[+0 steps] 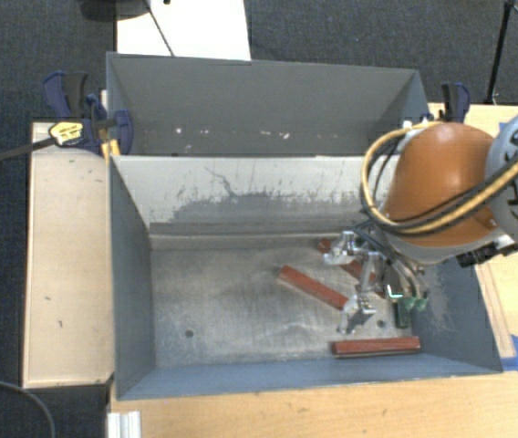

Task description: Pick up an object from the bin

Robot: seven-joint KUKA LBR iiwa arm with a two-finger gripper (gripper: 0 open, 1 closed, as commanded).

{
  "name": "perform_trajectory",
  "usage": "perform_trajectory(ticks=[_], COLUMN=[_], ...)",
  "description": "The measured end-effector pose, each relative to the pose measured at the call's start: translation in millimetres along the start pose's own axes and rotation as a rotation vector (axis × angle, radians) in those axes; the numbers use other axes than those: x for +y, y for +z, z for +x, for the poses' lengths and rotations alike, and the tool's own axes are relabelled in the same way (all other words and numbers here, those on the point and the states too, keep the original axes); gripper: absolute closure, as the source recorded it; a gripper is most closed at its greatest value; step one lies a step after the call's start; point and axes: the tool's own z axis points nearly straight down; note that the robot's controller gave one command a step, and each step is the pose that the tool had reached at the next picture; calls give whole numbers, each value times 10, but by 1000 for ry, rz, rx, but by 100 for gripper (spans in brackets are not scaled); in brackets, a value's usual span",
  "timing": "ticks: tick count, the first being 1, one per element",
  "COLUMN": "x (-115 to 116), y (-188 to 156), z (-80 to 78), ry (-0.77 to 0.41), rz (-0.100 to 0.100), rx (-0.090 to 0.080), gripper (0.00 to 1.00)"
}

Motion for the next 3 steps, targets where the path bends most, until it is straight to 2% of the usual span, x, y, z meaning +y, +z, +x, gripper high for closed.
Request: perform_trajectory(ticks=[1, 2, 3], x=[0, -97, 89], y=[-36, 518, 1124], z=[-18, -205, -375], ry=[0, -41, -14], rz=[0, 1, -1], rx=[-8, -15, -20], gripper=[0, 0, 100])
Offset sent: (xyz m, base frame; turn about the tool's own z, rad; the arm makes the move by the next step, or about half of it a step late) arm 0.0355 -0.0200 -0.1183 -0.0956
